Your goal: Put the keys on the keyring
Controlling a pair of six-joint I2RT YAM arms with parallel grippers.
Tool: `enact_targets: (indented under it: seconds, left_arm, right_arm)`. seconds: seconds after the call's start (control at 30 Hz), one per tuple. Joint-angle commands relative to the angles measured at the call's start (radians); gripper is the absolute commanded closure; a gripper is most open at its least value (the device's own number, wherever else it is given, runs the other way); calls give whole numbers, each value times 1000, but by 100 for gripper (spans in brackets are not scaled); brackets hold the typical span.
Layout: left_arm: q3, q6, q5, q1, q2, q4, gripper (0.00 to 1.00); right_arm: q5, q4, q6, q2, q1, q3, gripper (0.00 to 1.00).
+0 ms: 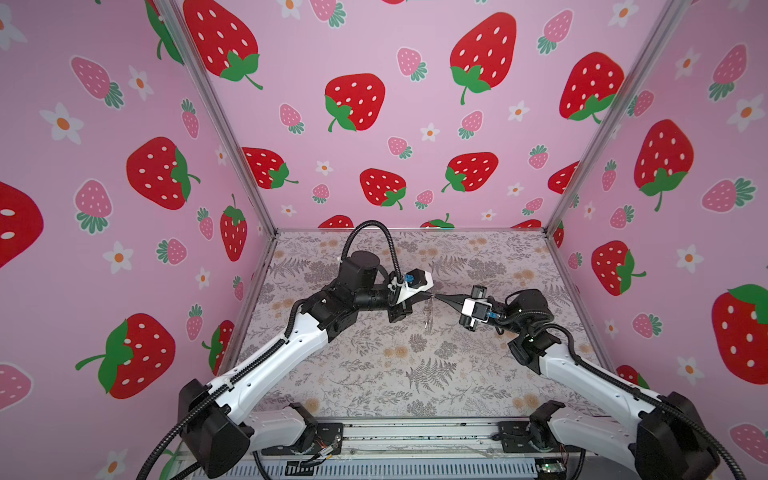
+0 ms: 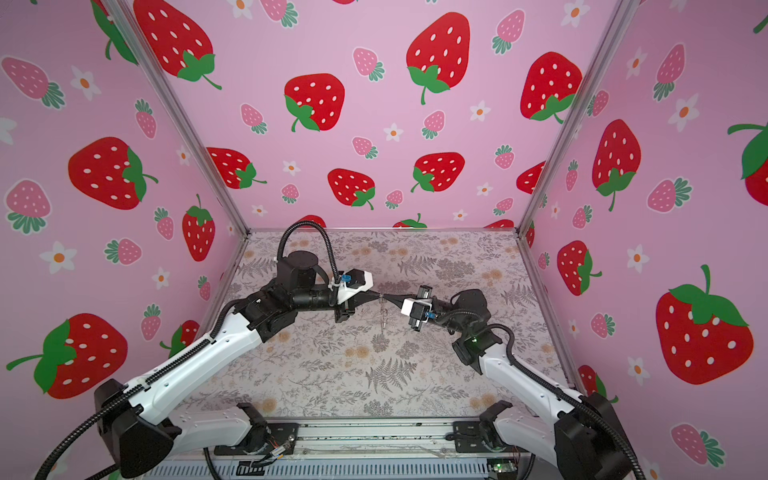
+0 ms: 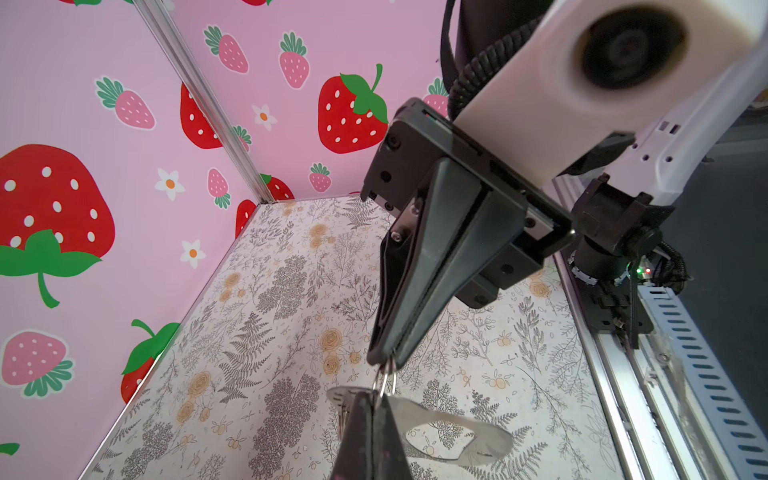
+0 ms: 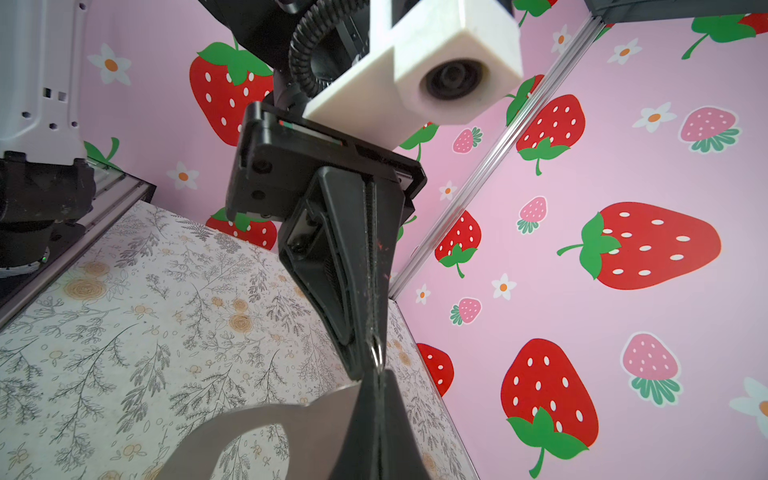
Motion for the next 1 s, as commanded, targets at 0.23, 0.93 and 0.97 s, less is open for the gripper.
enact_targets:
  seconds: [0.23, 0.93, 0.97]
  left_arm:
    - [36, -32, 33, -13, -6, -1, 88]
    - [48, -10, 9, -9, 1, -25, 84]
    - [49, -10, 10, -10, 4, -25, 84]
  right_arm:
    - [23, 3, -27, -30, -8, -19, 100]
    - [-28, 18, 10, -24, -36, -6, 100]
    - [-32, 18, 10, -24, -36, -5, 100]
